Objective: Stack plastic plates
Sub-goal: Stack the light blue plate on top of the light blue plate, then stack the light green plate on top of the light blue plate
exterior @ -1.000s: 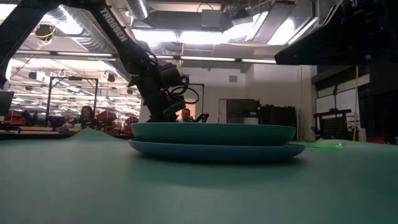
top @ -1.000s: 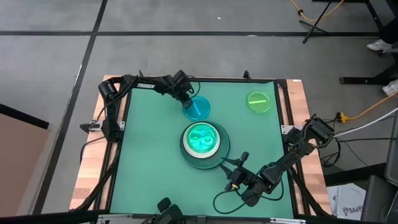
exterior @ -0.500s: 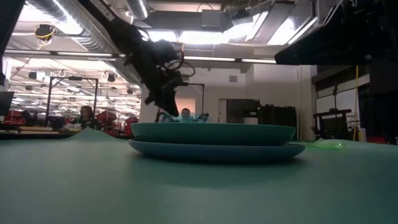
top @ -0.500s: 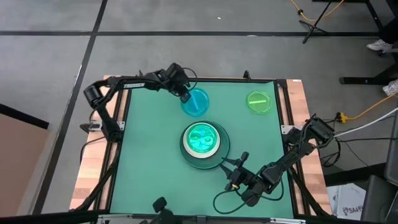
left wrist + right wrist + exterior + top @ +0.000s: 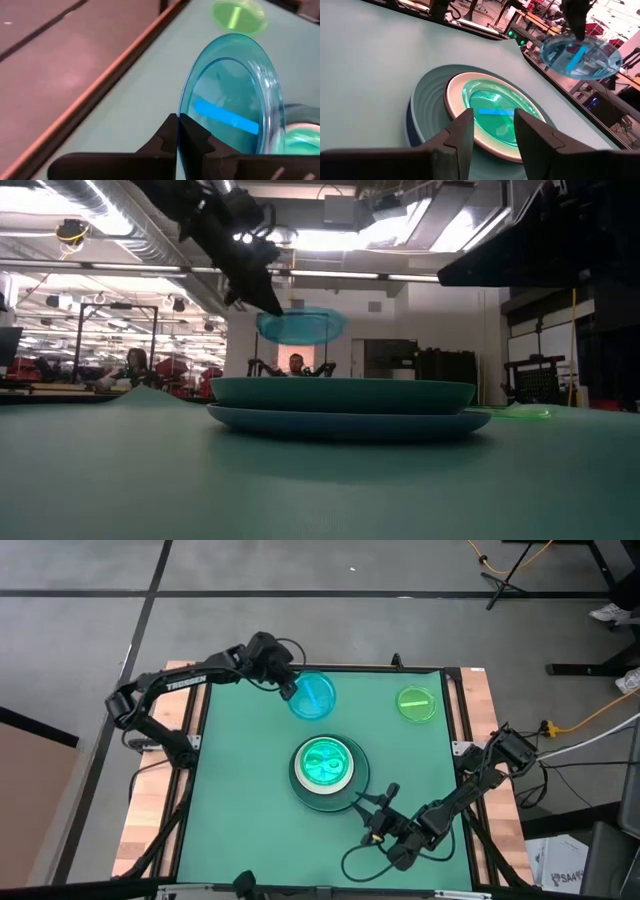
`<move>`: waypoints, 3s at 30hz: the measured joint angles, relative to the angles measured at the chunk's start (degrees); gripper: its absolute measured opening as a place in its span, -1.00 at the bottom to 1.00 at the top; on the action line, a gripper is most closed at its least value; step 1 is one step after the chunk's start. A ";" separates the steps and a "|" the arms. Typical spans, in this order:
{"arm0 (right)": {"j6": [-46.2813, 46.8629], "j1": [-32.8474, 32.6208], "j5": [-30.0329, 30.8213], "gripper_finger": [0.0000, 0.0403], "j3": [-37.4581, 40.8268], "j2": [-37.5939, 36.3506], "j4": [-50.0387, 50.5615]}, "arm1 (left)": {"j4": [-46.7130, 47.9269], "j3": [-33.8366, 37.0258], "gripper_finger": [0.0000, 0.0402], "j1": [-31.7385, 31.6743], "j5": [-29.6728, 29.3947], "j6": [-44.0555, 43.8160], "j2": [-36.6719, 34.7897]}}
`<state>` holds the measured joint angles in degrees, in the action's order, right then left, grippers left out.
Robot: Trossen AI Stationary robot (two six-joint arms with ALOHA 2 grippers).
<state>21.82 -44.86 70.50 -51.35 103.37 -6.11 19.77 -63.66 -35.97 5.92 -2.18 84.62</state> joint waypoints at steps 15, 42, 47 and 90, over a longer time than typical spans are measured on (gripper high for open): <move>0.38 0.78 -1.20 -0.33 0.00 0.00 0.13 | 2.69 0.00 -1.00 11.55 6.17 -1.85 -2.07; 0.42 0.76 -1.74 -0.33 0.00 0.00 0.02 | 2.59 0.00 -1.00 22.12 2.34 -1.95 9.17; 0.42 0.76 -1.75 -0.33 0.00 0.00 0.00 | -0.21 0.00 -1.00 22.19 2.41 -1.93 11.85; 25.52 15.10 -17.28 -0.33 -0.02 -27.32 56.24 | -39.83 36.69 -0.51 46.90 -8.77 -3.20 -13.73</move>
<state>47.35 -29.76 53.22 -51.37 76.05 50.13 -20.06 -26.97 10.93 -2.85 -5.37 70.89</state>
